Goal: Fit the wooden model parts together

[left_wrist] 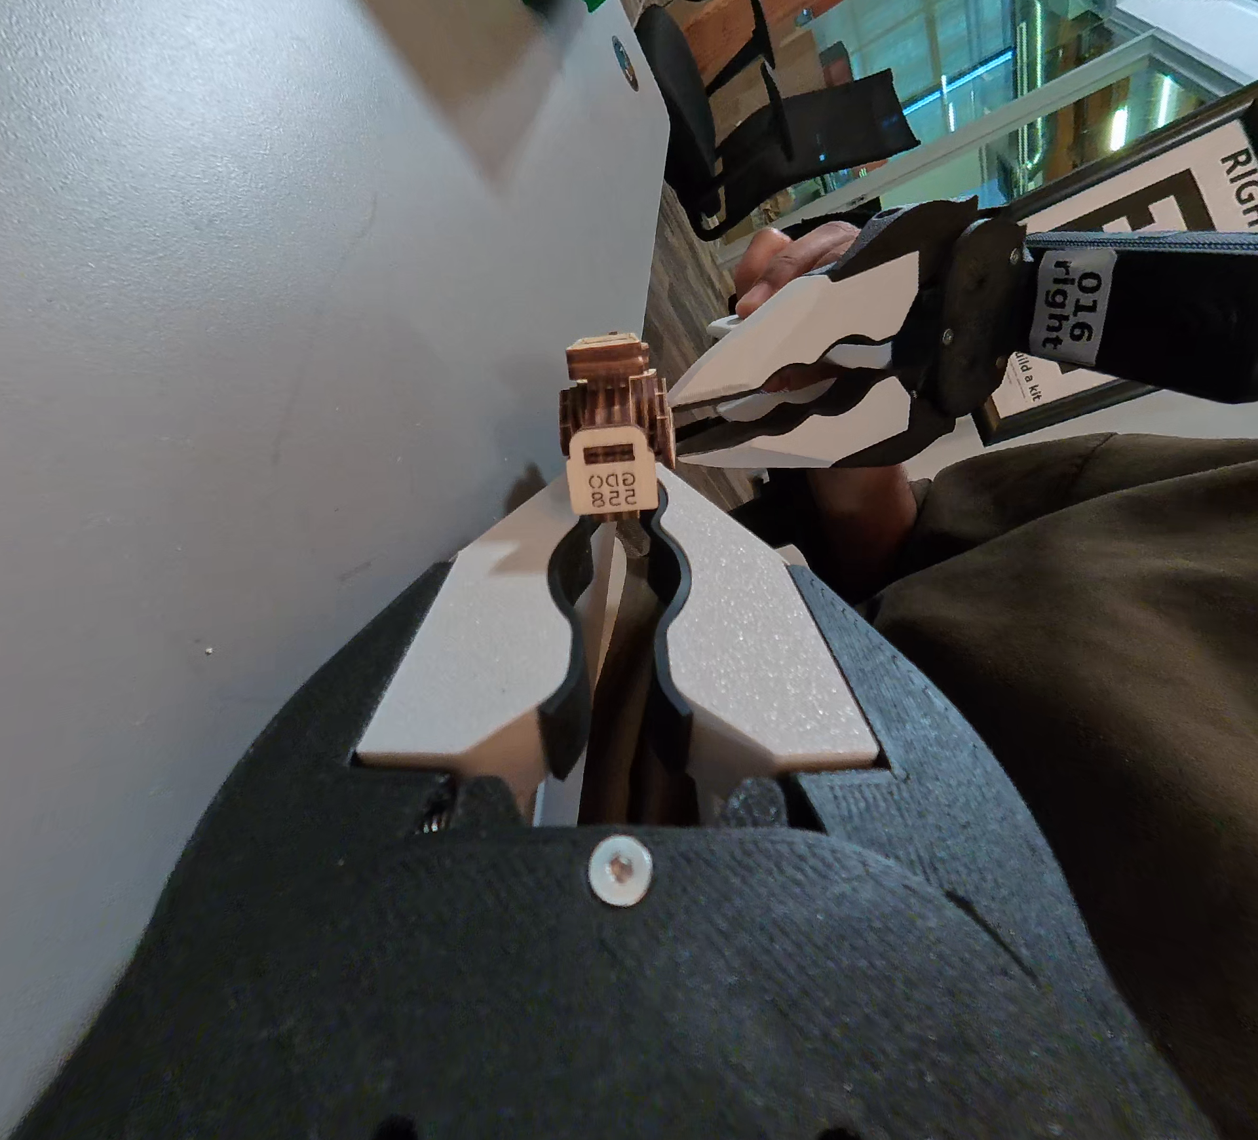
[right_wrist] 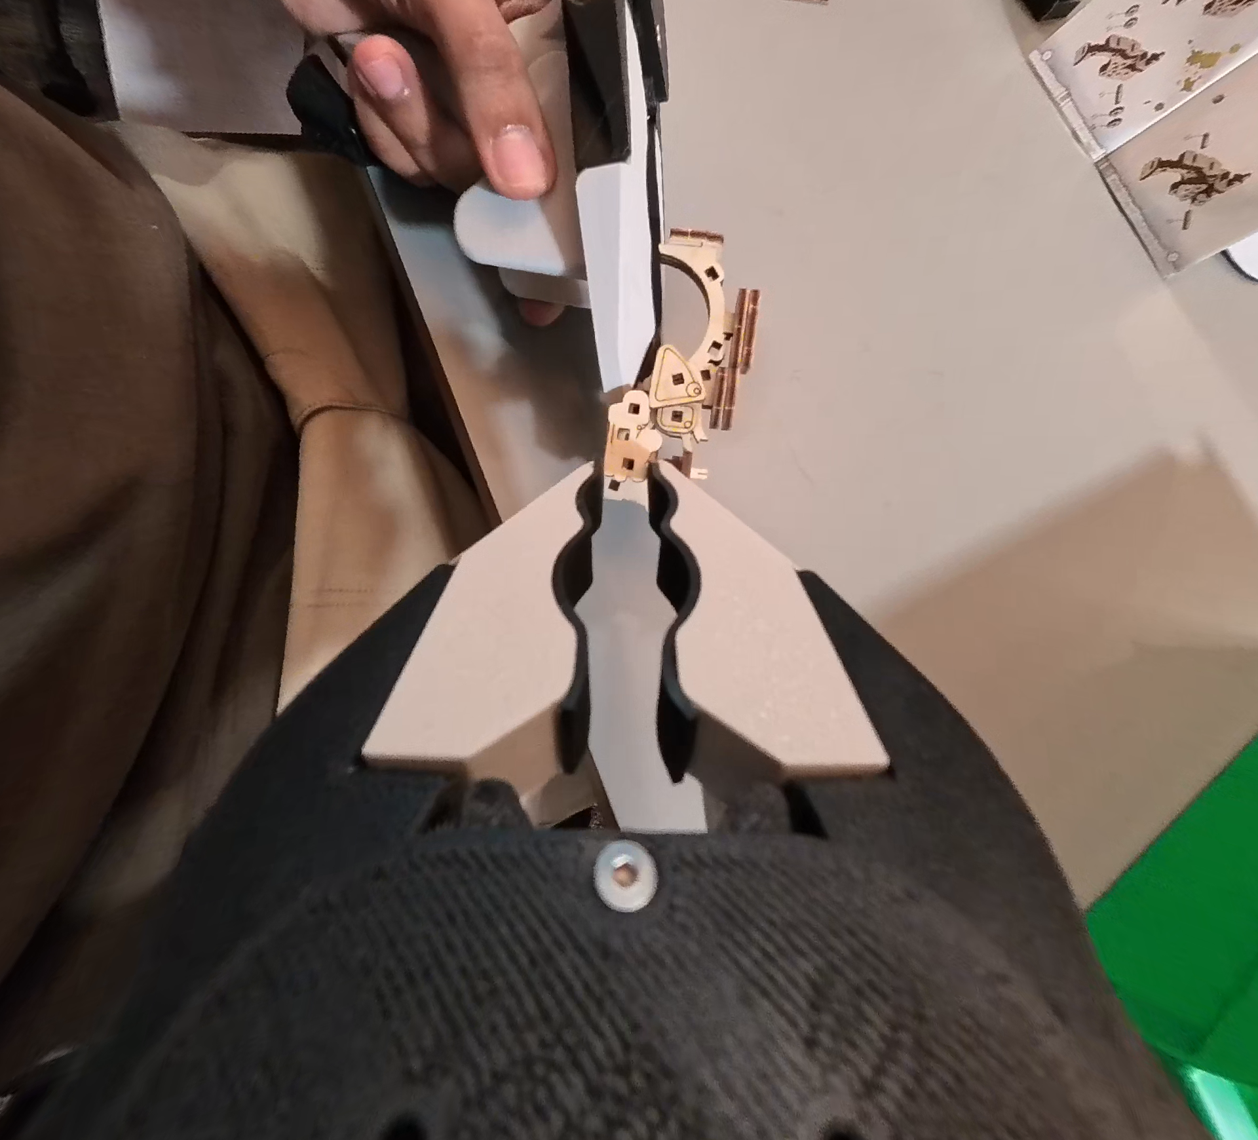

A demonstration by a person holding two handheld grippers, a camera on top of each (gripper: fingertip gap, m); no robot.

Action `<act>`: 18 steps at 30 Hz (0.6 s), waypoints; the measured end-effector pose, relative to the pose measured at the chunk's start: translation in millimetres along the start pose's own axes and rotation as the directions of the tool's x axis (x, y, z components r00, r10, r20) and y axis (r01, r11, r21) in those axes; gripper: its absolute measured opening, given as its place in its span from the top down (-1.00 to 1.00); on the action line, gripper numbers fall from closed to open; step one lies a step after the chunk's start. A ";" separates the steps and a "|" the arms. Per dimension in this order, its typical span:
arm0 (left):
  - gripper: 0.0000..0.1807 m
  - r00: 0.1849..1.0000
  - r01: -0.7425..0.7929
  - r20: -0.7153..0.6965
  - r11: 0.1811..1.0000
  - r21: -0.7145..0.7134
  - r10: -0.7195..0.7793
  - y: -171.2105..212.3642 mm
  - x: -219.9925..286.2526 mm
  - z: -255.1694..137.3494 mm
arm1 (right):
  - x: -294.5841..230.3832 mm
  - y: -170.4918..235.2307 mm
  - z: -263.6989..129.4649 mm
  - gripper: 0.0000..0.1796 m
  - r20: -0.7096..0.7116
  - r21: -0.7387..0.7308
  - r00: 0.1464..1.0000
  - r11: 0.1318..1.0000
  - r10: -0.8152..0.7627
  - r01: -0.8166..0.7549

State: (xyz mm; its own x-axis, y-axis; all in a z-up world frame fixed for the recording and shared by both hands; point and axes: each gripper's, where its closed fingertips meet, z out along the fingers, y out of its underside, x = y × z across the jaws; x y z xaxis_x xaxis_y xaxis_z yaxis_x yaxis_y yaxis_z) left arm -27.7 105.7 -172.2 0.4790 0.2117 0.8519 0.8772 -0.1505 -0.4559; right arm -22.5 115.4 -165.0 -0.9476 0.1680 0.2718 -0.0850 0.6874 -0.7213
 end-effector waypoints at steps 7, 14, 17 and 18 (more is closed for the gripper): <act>0.94 1.000 0.000 -0.003 1.000 -0.007 0.000 0.9 0.4 0.4 | -0.4 1.6 -0.3 0.87 -0.005 -0.015 1.000 1.000 -0.020 0.020; 0.95 1.000 0.004 -0.004 1.000 0.000 -0.004 -0.1 0.2 -0.2 | 0.9 2.5 -1.4 0.88 -0.009 -0.017 1.000 1.000 -0.014 0.013; 0.95 1.000 0.004 -0.004 1.000 0.001 -0.004 -0.3 0.1 -0.2 | 1.1 2.0 -1.1 0.88 -0.015 -0.020 1.000 1.000 -0.021 0.021; 0.95 1.000 0.004 -0.003 1.000 0.000 -0.004 -0.1 0.0 -0.1 | 0.9 1.8 -0.9 0.88 -0.016 -0.021 1.000 1.000 -0.022 0.022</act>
State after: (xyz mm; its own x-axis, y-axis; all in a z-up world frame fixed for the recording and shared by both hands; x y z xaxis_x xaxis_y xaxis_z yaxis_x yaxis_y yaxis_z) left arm -27.9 105.6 -172.2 0.4752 0.2098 0.8545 0.8793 -0.1498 -0.4521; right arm -23.3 117.5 -165.4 -0.9404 0.1641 0.2980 -0.0993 0.7053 -0.7019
